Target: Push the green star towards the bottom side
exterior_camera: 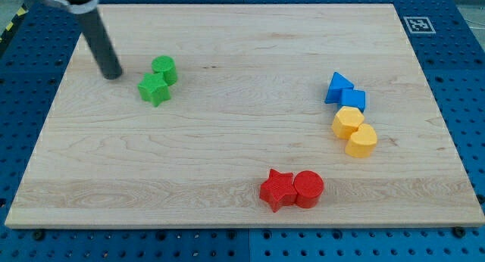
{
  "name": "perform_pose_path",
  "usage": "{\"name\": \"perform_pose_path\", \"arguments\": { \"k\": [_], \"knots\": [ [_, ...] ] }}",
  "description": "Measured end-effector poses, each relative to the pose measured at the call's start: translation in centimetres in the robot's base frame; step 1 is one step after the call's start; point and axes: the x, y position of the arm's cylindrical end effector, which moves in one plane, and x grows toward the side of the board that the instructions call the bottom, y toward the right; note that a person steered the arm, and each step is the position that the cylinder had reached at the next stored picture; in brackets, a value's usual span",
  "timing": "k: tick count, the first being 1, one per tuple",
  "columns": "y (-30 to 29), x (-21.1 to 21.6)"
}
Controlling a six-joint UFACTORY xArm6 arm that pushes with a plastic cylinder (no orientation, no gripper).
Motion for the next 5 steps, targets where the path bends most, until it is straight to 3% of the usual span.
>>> {"name": "perform_pose_path", "arguments": {
  "k": [2, 3, 4, 5],
  "knots": [
    [10.5, 11.2],
    [10.2, 10.7],
    [7.0, 6.6],
    [7.5, 3.3]
  ]
}}
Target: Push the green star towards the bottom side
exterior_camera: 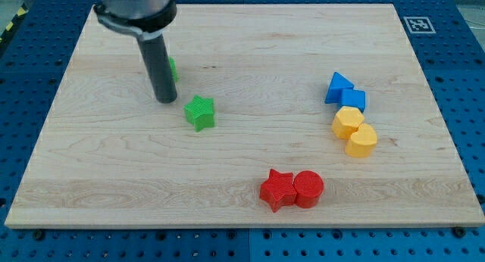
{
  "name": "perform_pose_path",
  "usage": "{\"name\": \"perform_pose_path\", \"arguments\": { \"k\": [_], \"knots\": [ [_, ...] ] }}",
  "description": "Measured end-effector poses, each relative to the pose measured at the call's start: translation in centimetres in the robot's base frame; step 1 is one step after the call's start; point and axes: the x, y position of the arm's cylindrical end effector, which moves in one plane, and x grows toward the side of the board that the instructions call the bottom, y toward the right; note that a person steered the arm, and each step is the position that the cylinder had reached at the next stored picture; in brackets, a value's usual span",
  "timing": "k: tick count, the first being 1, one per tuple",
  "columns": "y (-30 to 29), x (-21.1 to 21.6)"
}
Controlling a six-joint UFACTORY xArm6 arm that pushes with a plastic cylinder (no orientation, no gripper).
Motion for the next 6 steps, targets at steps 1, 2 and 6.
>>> {"name": "perform_pose_path", "arguments": {
  "k": [1, 2, 6],
  "knots": [
    [3.5, -0.4],
    [6.5, 3.0],
    [7.1, 10.5]
  ]
}}
